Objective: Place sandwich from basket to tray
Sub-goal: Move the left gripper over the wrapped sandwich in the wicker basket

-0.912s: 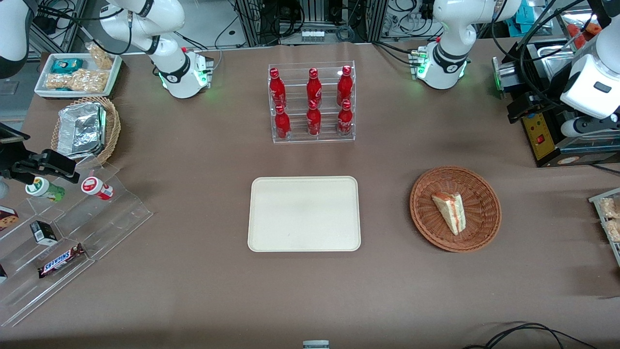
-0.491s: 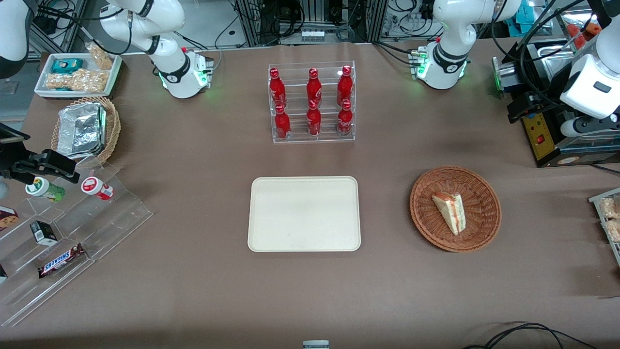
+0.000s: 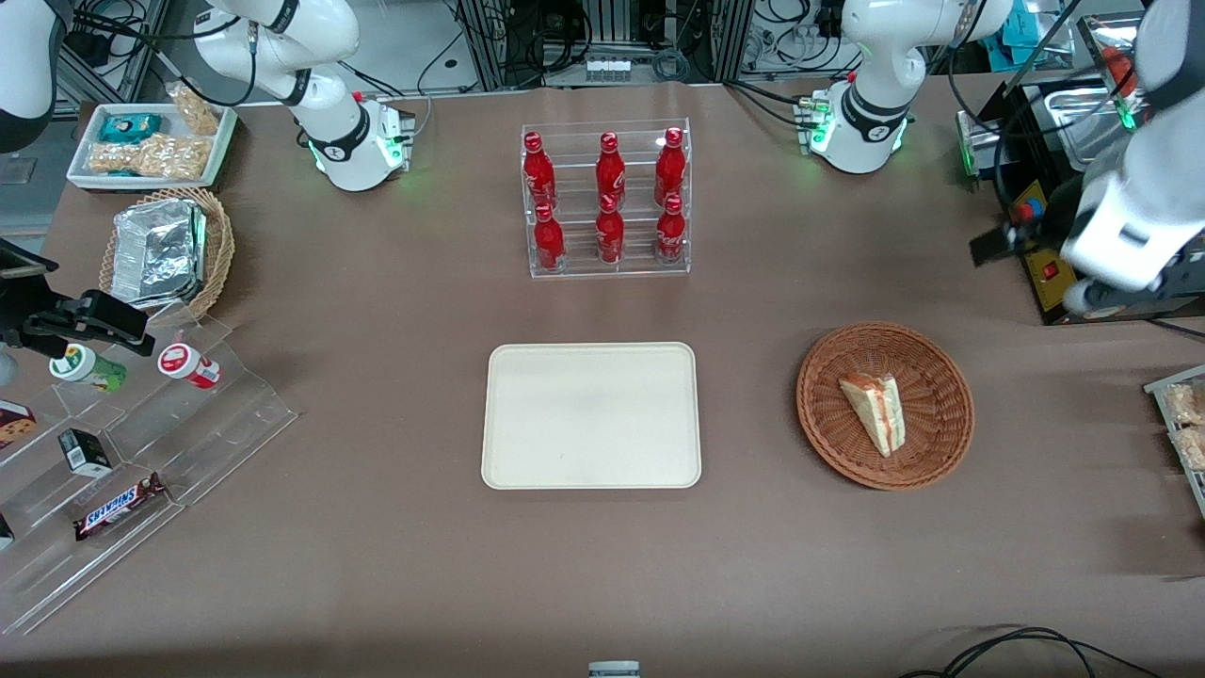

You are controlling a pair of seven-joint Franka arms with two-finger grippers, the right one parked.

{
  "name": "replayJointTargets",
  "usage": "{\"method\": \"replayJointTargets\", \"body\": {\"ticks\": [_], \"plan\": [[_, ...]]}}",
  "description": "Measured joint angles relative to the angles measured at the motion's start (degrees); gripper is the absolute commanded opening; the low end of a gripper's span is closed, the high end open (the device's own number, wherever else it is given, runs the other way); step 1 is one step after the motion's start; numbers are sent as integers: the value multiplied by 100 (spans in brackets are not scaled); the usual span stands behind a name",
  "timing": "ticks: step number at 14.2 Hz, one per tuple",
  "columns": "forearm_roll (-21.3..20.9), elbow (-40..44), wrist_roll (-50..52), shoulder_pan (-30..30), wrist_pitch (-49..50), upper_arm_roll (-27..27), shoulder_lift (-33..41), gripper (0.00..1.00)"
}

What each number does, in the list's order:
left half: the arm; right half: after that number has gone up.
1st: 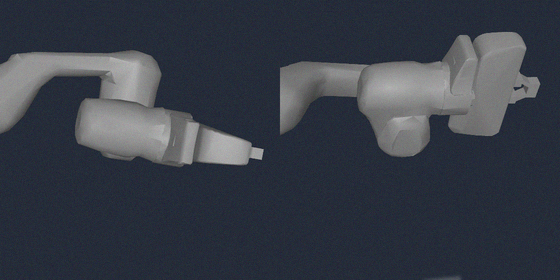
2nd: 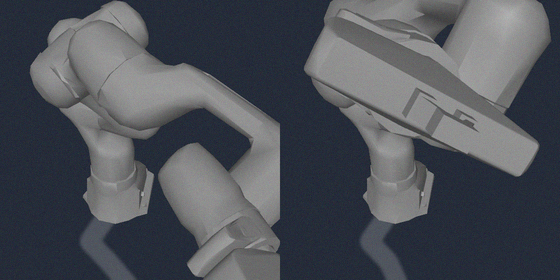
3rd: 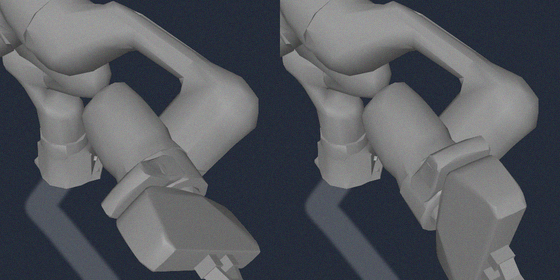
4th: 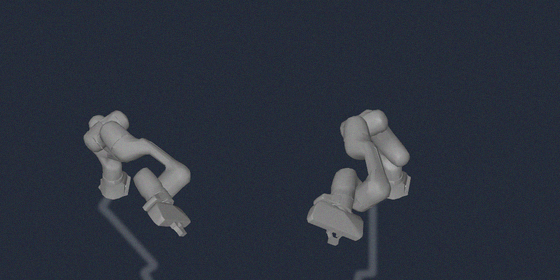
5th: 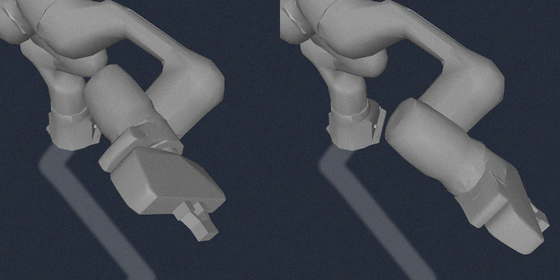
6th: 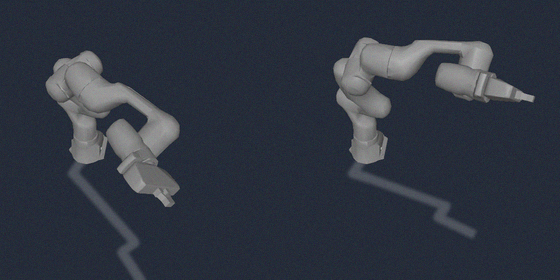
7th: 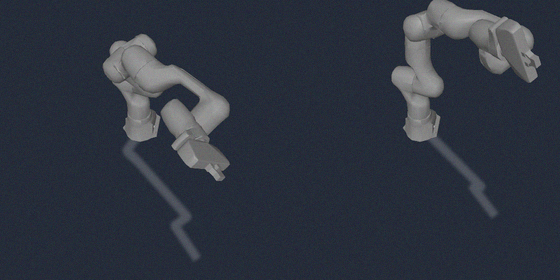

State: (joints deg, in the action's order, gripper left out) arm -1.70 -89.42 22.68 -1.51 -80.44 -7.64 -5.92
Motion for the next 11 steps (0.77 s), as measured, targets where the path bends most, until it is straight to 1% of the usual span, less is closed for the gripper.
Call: {"method": "replayJointTargets", "body": {"ticks": [3, 5, 9, 11], "plan": [[4, -410, 881, 21, -1216, -15, -540, 100], [4, -889, 1366, 41, -2128, -31, -672, 100], [4, -1852, 1639, 48, -3602, -63, -756, 100], [4, -2119, 1639, 48, -4021, -80, -875, 100]]}}
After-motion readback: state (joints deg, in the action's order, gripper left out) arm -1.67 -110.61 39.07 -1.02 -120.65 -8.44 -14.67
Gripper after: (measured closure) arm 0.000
